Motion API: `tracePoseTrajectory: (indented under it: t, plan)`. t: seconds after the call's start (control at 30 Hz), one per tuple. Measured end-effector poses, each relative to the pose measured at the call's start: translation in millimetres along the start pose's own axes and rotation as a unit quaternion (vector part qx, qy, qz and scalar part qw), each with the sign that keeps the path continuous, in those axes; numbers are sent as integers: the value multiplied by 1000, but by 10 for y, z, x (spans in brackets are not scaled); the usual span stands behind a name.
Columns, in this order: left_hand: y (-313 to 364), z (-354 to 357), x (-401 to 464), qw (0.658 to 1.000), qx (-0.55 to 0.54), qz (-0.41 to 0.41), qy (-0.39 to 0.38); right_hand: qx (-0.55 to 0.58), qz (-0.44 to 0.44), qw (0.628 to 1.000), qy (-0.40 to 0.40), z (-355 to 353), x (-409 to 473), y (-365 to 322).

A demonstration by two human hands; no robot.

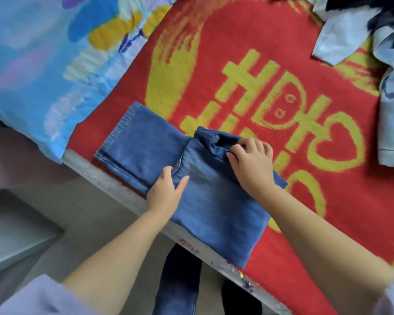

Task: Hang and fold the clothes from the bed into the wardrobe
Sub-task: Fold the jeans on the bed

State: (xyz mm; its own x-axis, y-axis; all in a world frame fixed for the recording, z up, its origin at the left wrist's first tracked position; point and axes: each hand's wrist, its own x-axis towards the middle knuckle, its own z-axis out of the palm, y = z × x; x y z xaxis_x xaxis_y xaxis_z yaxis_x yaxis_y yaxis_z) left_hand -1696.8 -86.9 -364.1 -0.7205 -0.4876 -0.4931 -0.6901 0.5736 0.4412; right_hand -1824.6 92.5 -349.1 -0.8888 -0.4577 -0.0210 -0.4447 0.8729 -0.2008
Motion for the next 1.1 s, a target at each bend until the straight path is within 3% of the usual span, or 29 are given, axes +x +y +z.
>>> tracePoseTrajectory:
  t: [0.2, 0.37, 0.47, 0.57, 0.7, 0.8, 0.83, 0.9, 0.97, 1.03, 1.1]
  plan:
    - [63, -95, -191, 997, -47, 17, 58, 19, -3, 992, -127, -91, 203, -472]
    - [67, -62, -157, 997, -46, -8, 62, 164, 133, 964, -162, 20, 606, -208]
    - [-116, 50, -140, 998, -52, -13, 28, 172, 179, 937, -245, 107, 771, -88]
    - [-151, 75, -97, 998, -47, -24, 26, 161, 195, 938, -235, 40, 896, -106]
    - [-109, 35, -176, 999, -31, -14, 35, 208, 237, 935, -160, 52, 736, -225]
    - [-161, 20, -301, 997, -26, 26, 75, 187, 162, 963, -110, -61, 833, -308]
    - [-167, 27, -343, 993, -17, 63, 103, 187, 121, 965, -137, -134, 933, -339]
    - [-133, 52, -387, 971, 12, 139, 197, 111, 37, 949, -292, -225, 1159, -468]
    - [-95, 57, -415, 950, 11, 190, 246, -9, -34, 904, -426, -272, 1254, -646]
    - [-112, 55, -482, 955, -5, 186, 230, -10, -63, 919, -390, -271, 1342, -713]
    - [-198, 73, -545, 980, -18, 106, 165, 41, 23, 964, -261, -332, 1493, -593]
